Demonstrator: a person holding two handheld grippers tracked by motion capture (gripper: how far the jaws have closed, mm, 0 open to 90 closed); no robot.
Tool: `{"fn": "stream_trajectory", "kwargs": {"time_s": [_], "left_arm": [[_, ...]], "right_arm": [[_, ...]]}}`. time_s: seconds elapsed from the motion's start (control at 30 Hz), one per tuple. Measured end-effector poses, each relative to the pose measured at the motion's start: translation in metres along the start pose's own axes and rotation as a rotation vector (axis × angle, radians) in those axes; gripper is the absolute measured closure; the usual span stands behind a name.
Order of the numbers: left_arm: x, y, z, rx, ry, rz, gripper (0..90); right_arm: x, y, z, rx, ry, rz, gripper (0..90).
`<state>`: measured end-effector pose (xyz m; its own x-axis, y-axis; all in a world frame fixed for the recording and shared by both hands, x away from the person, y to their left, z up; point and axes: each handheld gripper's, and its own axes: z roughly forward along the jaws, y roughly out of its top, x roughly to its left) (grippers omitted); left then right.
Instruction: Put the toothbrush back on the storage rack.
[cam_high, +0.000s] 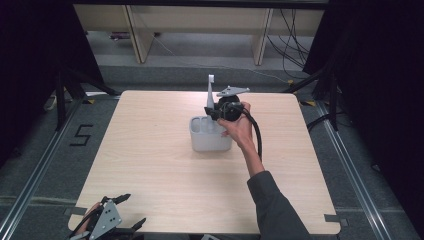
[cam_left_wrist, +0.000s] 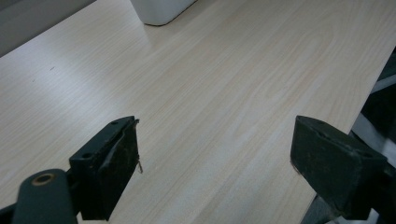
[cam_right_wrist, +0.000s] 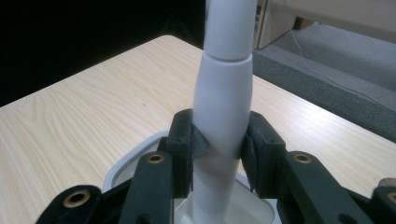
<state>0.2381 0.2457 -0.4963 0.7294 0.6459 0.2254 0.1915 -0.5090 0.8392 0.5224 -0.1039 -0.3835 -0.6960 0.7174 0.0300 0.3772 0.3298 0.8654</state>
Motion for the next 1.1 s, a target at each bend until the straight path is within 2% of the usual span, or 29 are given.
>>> {"fn": "stream_trajectory", "kwargs": {"time_s": [0.1,0.13,0.17,0.2,0.3,0.33,0.4,0.43,0.5,0.6,0.63,0.7,0.73,0.77,0.83,0.87,1.0,1.1], "left_arm": [[0.000,0.000,0.000,0.005,-0.001,0.000,14.9],[0.001,0.000,0.000,0.004,-0.002,0.005,14.8],[-0.001,0.000,0.000,-0.002,-0.003,-0.021,14.8],[0.000,0.000,0.000,0.000,-0.002,-0.002,14.9],[0.000,0.000,0.000,-0.004,0.003,-0.003,14.9],[0.000,0.000,0.000,0.000,0.003,-0.001,14.9],[0.000,0.000,0.000,0.003,0.000,0.001,14.9],[0.000,0.000,0.000,-0.001,-0.001,0.003,14.9],[0.001,0.000,0.000,-0.003,0.004,0.007,14.8],[0.000,0.000,-0.001,0.009,-0.002,-0.003,14.9],[0.000,0.000,0.000,-0.004,0.002,0.001,14.8],[0.000,0.000,0.000,-0.001,0.002,0.003,14.8],[0.000,0.000,0.000,-0.005,0.002,0.002,14.9],[0.000,0.000,0.000,-0.002,0.002,0.002,14.8],[0.001,0.000,-0.001,0.006,-0.002,0.004,14.8],[0.000,0.000,0.000,-0.001,0.001,0.004,14.9],[0.000,0.000,0.000,-0.006,0.003,0.001,14.9],[0.001,0.001,-0.001,0.009,-0.004,0.002,14.8]], "right_arm": [[0.000,-0.003,0.002,0.005,-0.005,-0.007,66.8],[0.001,-0.004,0.004,0.006,-0.001,0.004,66.8],[-0.001,-0.006,0.007,0.015,0.006,-0.017,66.8],[-0.001,-0.008,0.009,0.028,-0.006,-0.004,66.8],[0.001,-0.011,0.011,0.033,-0.003,0.022,66.8],[0.000,-0.012,0.012,0.029,-0.016,0.000,66.8],[0.002,-0.012,0.012,0.043,-0.002,0.019,66.8],[0.001,-0.013,0.014,0.037,-0.005,-0.001,66.7],[0.004,-0.014,0.016,0.047,0.008,0.009,66.7],[0.007,-0.017,0.018,0.067,0.002,0.023,66.7],[0.006,-0.017,0.021,0.067,0.004,-0.014,66.7],[0.006,-0.018,0.022,0.064,0.004,-0.021,66.7],[0.009,-0.018,0.022,0.072,0.011,0.014,66.7],[0.008,-0.018,0.023,0.077,0.007,-0.022,66.7],[0.010,-0.019,0.024,0.081,0.004,0.010,66.7],[0.009,-0.020,0.024,0.083,0.000,-0.015,66.7],[0.008,-0.022,0.026,0.089,0.001,-0.013,66.6],[0.007,-0.024,0.027,0.088,-0.004,-0.021,66.7]]}}
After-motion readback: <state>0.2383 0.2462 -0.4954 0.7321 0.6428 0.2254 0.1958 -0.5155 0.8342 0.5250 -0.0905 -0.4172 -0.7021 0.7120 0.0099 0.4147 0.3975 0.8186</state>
